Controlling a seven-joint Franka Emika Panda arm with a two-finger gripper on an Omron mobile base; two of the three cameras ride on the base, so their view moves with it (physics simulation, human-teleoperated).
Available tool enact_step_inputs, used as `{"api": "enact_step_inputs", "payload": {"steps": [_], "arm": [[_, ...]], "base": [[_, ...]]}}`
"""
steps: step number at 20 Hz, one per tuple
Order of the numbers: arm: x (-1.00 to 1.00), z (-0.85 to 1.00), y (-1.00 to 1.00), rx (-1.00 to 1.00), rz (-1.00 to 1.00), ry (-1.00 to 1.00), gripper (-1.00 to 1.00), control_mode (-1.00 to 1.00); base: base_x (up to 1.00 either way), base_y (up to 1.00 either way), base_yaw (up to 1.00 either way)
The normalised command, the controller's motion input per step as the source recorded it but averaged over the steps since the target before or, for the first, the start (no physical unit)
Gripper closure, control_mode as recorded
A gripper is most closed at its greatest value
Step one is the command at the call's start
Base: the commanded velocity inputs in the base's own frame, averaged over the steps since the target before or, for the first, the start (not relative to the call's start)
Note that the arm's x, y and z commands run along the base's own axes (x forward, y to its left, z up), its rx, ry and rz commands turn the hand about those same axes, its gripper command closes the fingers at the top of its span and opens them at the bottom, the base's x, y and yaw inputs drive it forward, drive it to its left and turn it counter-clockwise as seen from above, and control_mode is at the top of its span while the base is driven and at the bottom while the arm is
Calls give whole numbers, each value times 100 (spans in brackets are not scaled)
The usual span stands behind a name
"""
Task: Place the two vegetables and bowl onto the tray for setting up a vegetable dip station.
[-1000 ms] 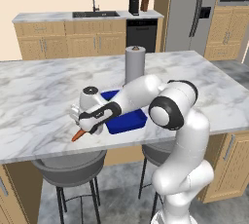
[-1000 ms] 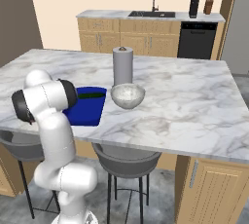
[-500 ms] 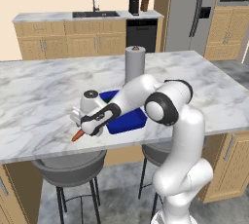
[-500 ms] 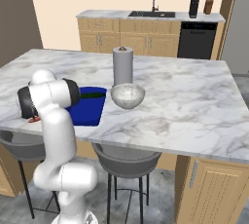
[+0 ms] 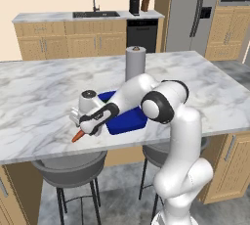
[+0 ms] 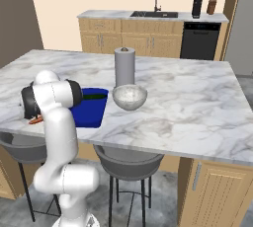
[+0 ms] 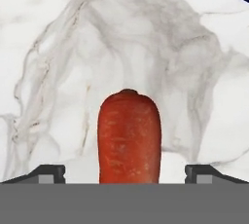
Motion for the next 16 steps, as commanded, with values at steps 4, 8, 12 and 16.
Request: {"api": "enact_step_inputs", "payload": {"steps": [4, 8, 12, 16], "arm": [[0, 0, 9, 0, 0, 0, 100, -100], [0, 2, -1, 0, 0, 0, 100, -100], [0, 49, -1, 0, 0, -3, 100, -100], [1, 76, -1, 0, 0, -8, 100, -100]], "base": [[0, 0, 0], [0, 0, 0], [0, 0, 0], [0, 0, 0]]}}
